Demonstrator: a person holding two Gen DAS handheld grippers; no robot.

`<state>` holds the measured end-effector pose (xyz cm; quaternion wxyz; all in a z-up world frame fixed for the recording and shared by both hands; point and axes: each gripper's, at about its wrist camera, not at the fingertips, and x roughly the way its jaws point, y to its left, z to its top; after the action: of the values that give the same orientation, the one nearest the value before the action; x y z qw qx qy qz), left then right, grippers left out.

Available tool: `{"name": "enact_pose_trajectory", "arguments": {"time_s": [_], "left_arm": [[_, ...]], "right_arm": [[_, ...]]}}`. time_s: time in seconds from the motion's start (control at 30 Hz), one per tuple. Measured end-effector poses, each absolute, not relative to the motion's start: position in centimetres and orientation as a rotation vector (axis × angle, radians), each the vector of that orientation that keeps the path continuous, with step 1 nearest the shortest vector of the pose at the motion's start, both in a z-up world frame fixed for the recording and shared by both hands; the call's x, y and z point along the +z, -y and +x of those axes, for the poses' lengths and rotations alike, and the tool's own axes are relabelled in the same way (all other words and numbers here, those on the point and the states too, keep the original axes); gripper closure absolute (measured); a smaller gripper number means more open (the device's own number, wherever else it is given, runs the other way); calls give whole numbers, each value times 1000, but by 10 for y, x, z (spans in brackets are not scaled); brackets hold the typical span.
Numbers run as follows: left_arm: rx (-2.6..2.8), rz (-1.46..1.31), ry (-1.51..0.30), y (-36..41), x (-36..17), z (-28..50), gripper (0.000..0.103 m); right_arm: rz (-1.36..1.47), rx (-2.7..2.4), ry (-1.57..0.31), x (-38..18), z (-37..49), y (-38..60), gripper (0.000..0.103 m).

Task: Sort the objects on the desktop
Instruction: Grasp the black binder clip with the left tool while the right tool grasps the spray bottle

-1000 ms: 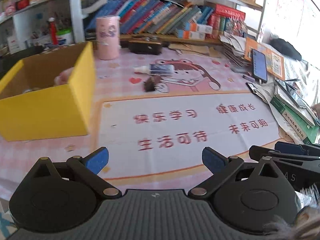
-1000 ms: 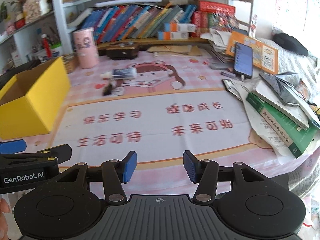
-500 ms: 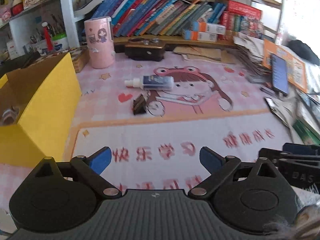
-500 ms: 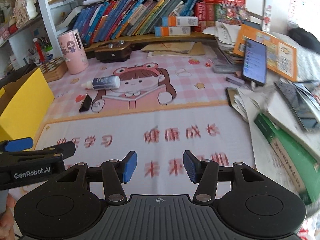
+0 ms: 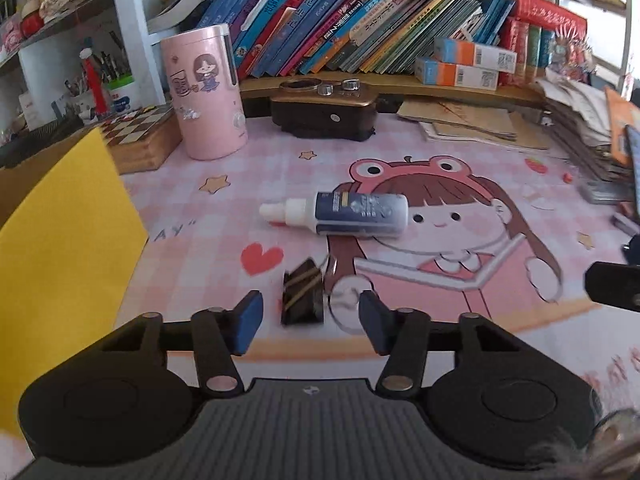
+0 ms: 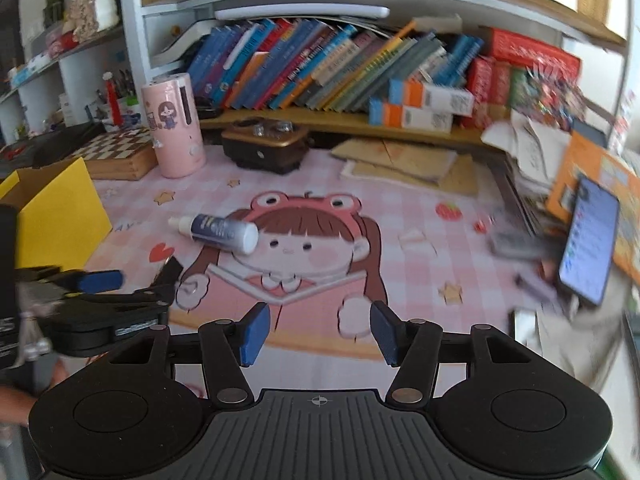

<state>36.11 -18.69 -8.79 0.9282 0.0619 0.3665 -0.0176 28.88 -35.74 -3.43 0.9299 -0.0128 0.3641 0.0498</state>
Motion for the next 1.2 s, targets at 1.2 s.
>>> {"name": "enact_pose_trajectory", "arguments": {"time_s": [1.2], "left_arm": [[83,-297,-696,98,-16,244,92]], "right_arm": [[-370,711,-823,-100,444,252,67]]}}
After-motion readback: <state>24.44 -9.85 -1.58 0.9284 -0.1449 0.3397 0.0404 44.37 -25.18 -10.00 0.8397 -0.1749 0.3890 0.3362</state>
